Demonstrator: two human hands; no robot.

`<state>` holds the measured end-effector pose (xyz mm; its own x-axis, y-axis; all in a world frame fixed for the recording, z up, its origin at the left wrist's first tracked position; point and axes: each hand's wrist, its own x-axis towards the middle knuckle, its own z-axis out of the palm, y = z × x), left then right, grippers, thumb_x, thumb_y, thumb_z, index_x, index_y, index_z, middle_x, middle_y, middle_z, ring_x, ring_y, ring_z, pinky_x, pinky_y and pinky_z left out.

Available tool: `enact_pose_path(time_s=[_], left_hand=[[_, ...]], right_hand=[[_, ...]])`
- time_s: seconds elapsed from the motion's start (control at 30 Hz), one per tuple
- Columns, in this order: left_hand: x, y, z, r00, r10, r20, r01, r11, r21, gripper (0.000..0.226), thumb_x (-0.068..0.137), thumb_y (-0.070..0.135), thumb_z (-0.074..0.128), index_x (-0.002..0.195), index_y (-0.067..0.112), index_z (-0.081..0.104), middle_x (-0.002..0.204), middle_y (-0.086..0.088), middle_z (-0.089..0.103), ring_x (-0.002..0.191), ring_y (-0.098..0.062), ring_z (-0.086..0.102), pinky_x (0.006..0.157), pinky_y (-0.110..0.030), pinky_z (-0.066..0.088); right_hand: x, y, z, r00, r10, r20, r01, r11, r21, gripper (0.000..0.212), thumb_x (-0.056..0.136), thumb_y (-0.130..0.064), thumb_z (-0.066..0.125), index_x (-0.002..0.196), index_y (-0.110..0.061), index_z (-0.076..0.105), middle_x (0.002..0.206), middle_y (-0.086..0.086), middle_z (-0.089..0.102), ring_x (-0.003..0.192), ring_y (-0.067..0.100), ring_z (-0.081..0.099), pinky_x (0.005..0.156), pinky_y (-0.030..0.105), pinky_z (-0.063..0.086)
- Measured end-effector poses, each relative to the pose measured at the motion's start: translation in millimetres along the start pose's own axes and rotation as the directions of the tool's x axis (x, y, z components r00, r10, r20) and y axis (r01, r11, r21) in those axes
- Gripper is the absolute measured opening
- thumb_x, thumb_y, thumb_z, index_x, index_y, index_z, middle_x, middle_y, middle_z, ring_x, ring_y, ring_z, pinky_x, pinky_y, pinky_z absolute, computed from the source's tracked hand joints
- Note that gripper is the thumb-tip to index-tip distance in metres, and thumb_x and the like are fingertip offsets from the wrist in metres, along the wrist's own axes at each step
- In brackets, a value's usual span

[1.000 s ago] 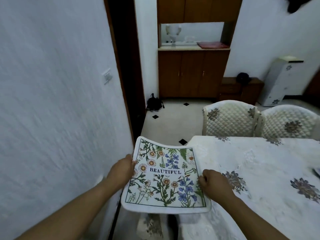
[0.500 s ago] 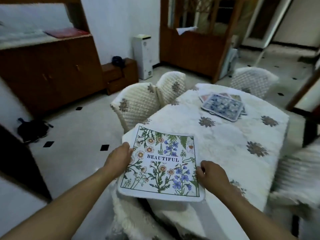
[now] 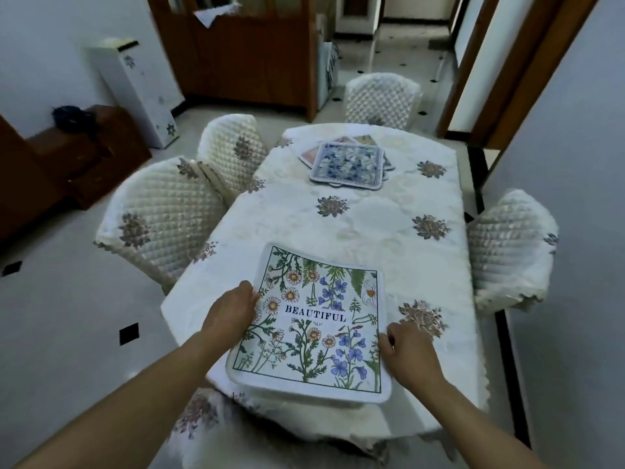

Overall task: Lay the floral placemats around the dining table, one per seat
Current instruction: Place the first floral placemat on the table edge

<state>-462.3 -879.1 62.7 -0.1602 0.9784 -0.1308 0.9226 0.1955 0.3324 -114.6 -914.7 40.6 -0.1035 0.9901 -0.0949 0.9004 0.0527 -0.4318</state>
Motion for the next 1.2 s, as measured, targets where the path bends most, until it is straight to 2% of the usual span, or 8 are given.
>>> enact_pose_path(time_s=[0.17,0.27,0.43,0.63,0.77,0.93,1.03,1.2], left_hand=[[32.6,-28.3,11.6,0.985,0.149,0.083,-0.146,0.988,-0.042,0.027,0.100,0.038,0.033,0.084,0.018,0.037,0.076,-0.003,0.056,0.066,-0.023,0.054,0.055,-0.034,0.036],[49.5,-42.9,15.9,0.972,0.206,0.117,-0.198,0.977,-0.075,0.027,0.099,0.039,0.031,0.085,0.018,0.038,0.079,-0.006,0.060,0.069,-0.025,0.058,0.057,-0.037,0.044],[50.9,-57.9,36.0,0.954,0.221,0.202,-0.195,0.971,-0.139,0.027,0.095,0.040,0.027,0.089,0.020,0.043,0.086,-0.006,0.064,0.074,-0.024,0.061,0.067,-0.041,0.054],[51.5,-61.8,60.9,0.937,0.161,0.310,-0.078,0.961,-0.266,0.042,0.082,0.049,0.020,0.089,0.016,0.046,0.091,-0.010,0.068,0.082,-0.030,0.065,0.078,-0.051,0.055],[49.9,-61.3,78.3,0.938,0.201,0.282,-0.145,0.968,-0.205,0.021,0.095,0.032,0.032,0.089,0.015,0.043,0.089,-0.010,0.066,0.079,-0.030,0.064,0.074,-0.049,0.055],[48.7,-63.1,96.3,0.943,0.244,0.226,-0.204,0.961,-0.188,0.022,0.098,0.030,0.034,0.087,0.013,0.041,0.083,-0.010,0.064,0.072,-0.029,0.061,0.065,-0.047,0.053],[54.8,-67.8,105.2,0.948,0.277,0.157,-0.266,0.960,-0.086,0.023,0.100,0.029,0.038,0.088,0.011,0.044,0.079,-0.014,0.064,0.067,-0.033,0.058,0.061,-0.046,0.050],[67.8,-71.8,119.1,0.948,0.296,0.117,-0.301,0.953,0.028,0.023,0.098,0.029,0.044,0.086,0.010,0.047,0.074,-0.016,0.063,0.060,-0.034,0.054,0.054,-0.038,0.041]], right_hand=[[-7.2,-23.0,33.7,0.987,0.157,-0.023,-0.158,0.986,-0.049,0.039,0.097,-0.036,0.045,0.062,-0.027,0.030,0.060,-0.005,0.039,0.054,0.014,0.038,0.046,0.028,0.021],[-12.2,-39.8,53.6,0.964,0.259,-0.066,-0.263,0.964,-0.047,0.039,0.098,-0.034,0.045,0.063,-0.027,0.029,0.062,-0.005,0.037,0.058,0.018,0.040,0.048,0.031,0.023],[-24.9,-50.4,82.5,0.918,0.389,-0.071,-0.393,0.918,-0.056,0.031,0.097,-0.031,0.046,0.069,-0.021,0.039,0.069,-0.002,0.040,0.066,0.022,0.040,0.058,0.033,0.028],[-22.2,-40.5,103.2,0.890,0.451,-0.067,-0.455,0.889,-0.060,0.028,0.098,-0.031,0.045,0.073,-0.021,0.040,0.075,0.000,0.042,0.071,0.027,0.049,0.058,0.033,0.029],[-14.7,-29.4,110.3,0.885,0.461,-0.065,-0.465,0.883,-0.058,0.027,0.098,-0.030,0.046,0.074,-0.020,0.040,0.077,0.001,0.042,0.075,0.031,0.054,0.059,0.033,0.031],[-7.2,-18.1,117.4,0.883,0.468,-0.040,-0.469,0.882,-0.040,0.026,0.098,-0.031,0.044,0.076,-0.017,0.045,0.079,0.005,0.048,0.078,0.032,0.057,0.061,0.033,0.035],[-8.2,-16.7,127.6,0.890,0.455,-0.035,-0.456,0.889,-0.038,0.029,0.100,-0.033,0.042,0.083,-0.011,0.053,0.085,0.011,0.056,0.080,0.033,0.057,0.062,0.034,0.036],[-15.0,-11.5,143.7,0.888,0.459,-0.001,-0.459,0.888,-0.032,0.033,0.100,-0.034,0.040,0.088,-0.008,0.056,0.087,0.013,0.058,0.080,0.034,0.059,0.064,0.038,0.044]])
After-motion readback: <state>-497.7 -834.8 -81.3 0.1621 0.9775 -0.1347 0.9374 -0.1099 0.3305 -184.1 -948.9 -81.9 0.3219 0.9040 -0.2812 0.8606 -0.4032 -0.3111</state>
